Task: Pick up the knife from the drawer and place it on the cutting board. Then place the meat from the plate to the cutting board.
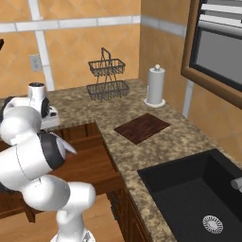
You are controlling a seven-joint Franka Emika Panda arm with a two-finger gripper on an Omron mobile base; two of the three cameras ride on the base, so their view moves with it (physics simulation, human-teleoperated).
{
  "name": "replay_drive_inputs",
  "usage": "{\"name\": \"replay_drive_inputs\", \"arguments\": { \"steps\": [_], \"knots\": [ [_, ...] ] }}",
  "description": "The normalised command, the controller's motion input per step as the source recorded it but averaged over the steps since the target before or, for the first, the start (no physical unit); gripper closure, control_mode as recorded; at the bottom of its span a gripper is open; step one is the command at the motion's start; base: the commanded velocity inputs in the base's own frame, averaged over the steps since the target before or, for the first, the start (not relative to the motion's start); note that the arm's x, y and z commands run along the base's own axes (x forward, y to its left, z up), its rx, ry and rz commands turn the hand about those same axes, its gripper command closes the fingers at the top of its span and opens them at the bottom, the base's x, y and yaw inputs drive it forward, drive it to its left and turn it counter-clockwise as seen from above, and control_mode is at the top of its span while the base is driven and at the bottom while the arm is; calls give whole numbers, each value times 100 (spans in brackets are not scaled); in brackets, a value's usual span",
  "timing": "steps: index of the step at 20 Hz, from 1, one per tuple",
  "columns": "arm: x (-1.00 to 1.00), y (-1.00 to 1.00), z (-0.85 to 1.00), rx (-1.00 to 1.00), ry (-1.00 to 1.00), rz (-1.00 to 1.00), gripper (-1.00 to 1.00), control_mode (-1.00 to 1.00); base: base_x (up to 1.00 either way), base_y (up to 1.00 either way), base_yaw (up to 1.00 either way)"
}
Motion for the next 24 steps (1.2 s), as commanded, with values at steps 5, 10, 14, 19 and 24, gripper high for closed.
{"name": "replay_drive_inputs", "arguments": {
  "steps": [5,10,14,19,24],
  "knots": [
    [39,-85,0,-3,6,-14,100,-100,0,0,0],
    [41,-93,0,-6,7,-12,100,-100,0,0,0],
    [30,-96,1,-7,6,-14,100,-100,0,0,0],
    [29,-96,2,-9,1,-15,100,-100,0,0,0],
    [73,-86,0,-8,0,-8,100,-100,0,0,0]
  ]
}}
